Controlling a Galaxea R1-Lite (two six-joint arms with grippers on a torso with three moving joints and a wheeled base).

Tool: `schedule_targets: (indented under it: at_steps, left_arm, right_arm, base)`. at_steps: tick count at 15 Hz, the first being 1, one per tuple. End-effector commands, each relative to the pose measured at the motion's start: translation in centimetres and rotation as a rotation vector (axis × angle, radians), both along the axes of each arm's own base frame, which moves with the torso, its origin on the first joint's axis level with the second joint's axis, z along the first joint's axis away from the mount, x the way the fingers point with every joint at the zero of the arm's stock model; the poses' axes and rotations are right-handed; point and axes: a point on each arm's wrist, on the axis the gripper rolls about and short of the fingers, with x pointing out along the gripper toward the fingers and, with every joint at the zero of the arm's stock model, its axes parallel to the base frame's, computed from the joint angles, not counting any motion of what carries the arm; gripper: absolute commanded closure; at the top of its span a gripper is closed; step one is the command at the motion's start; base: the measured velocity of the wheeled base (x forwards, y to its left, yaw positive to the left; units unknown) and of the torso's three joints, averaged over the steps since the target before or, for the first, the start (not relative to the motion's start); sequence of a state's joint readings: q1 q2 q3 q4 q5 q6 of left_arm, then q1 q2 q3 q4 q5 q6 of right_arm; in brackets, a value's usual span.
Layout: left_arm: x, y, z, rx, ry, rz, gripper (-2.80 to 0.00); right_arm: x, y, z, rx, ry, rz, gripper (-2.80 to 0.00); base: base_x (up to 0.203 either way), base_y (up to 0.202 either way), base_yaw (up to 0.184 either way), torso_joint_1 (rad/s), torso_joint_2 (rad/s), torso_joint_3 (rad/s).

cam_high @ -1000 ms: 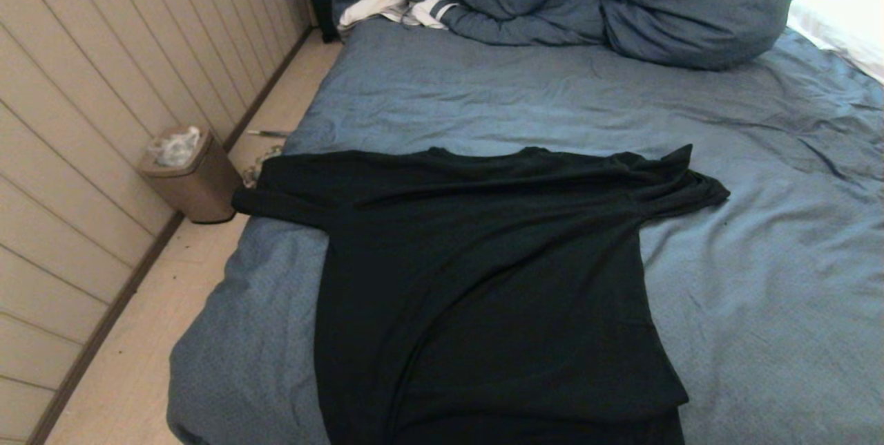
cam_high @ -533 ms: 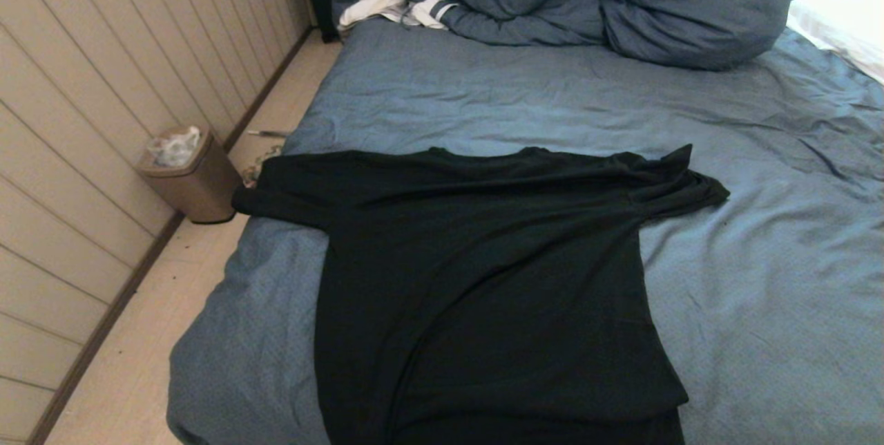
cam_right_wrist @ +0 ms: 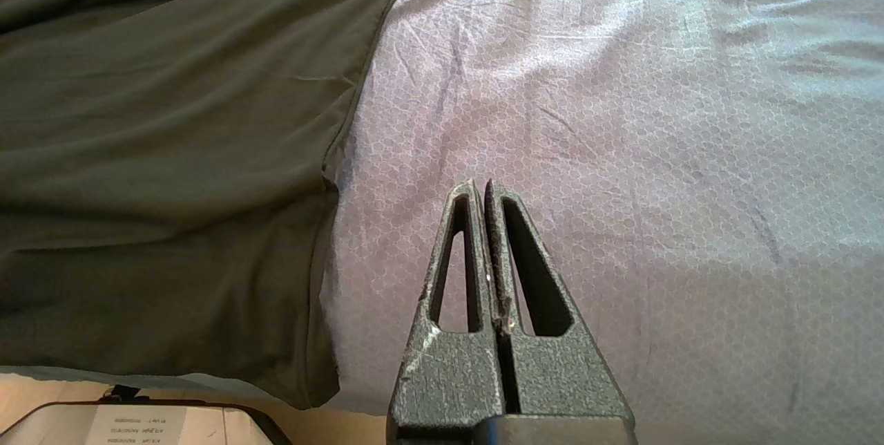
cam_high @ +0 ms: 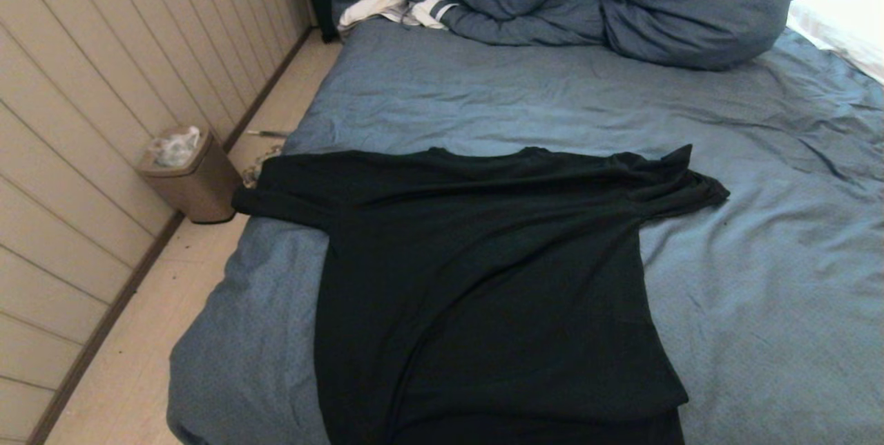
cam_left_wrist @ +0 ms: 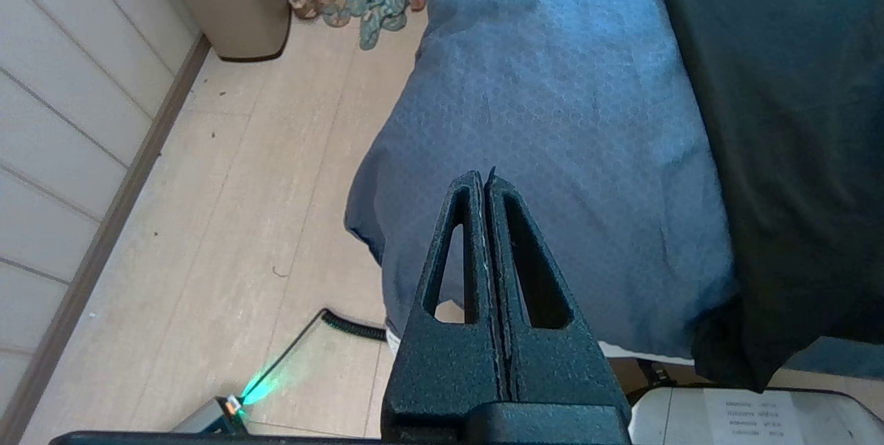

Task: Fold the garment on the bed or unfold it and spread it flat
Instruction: Fold the black T-shirt

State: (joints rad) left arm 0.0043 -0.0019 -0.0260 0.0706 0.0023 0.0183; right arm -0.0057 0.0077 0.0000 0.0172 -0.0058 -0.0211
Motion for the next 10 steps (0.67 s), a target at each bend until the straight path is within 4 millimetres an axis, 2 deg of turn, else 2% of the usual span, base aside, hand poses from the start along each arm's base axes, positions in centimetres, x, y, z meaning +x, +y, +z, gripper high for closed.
schedule_targets:
  at_steps: [1, 10]
  left_arm:
    - [0.03, 0.0, -0.02, -0.001, 0.002, 0.001, 0.0]
    - [0.07, 0.0, 0.02, -0.004, -0.01, 0.003, 0.0]
  right_arm:
    - [0.02, 0.0, 0.0, 0.0, 0.004, -0.001, 0.0]
    - [0.01, 0.0, 0.01, 0.001, 0.001, 0.001, 0.0]
  base:
    - [0.0, 0.0, 0.0, 0.0, 0.0, 0.0]
    - [0.0, 0.0, 0.0, 0.0, 0.0, 0.0]
